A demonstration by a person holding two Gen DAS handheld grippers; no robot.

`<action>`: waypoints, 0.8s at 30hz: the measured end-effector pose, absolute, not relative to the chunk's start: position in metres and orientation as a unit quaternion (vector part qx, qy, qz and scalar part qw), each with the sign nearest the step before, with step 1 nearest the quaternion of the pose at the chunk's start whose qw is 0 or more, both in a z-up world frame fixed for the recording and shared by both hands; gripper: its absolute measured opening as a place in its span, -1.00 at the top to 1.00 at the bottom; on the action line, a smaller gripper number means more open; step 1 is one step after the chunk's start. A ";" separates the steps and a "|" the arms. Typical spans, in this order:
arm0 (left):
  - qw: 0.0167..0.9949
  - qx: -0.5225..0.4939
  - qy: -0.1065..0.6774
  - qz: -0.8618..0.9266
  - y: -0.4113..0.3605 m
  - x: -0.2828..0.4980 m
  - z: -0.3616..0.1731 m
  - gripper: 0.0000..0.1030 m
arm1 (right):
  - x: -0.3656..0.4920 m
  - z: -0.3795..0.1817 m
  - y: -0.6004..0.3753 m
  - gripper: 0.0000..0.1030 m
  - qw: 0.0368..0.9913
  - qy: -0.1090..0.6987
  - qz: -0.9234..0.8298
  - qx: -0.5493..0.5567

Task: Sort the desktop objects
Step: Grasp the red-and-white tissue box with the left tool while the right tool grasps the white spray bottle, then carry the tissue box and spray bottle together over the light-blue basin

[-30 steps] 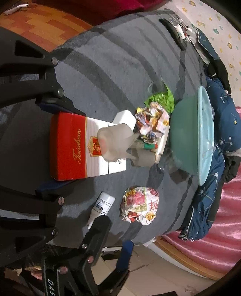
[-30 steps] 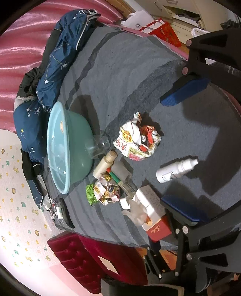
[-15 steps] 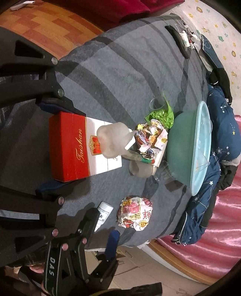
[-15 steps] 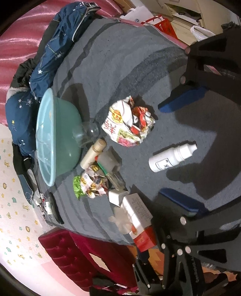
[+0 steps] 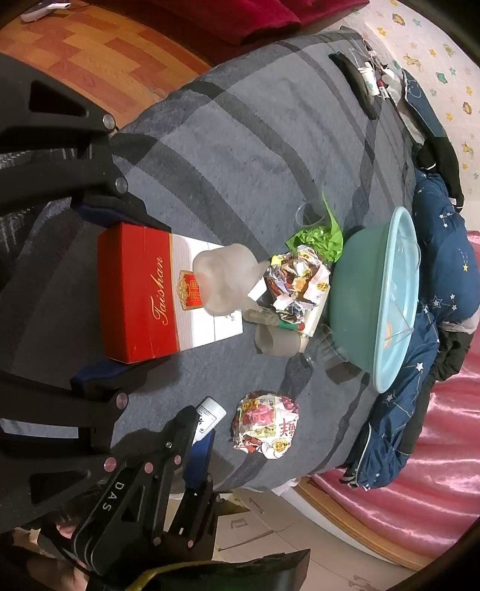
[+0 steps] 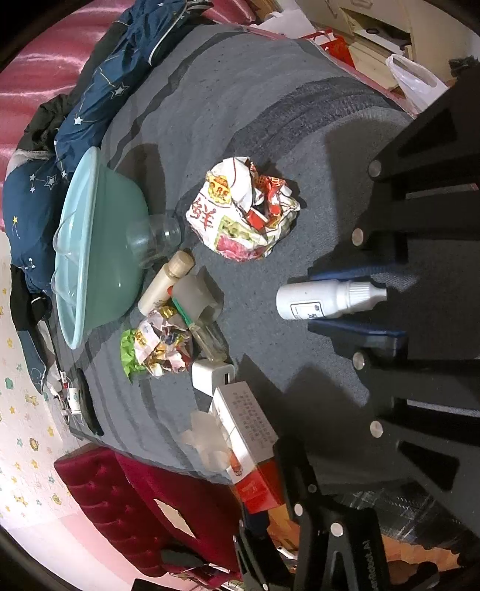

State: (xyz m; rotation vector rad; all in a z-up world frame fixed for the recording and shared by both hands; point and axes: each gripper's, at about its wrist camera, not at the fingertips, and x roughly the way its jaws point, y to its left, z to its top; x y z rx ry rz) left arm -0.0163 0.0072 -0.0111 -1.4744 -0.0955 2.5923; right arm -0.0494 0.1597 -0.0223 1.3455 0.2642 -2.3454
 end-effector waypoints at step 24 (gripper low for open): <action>0.094 -0.513 0.014 0.853 0.031 -0.025 0.018 -0.22 | -0.052 0.016 0.160 0.58 0.201 0.104 -0.839 0.494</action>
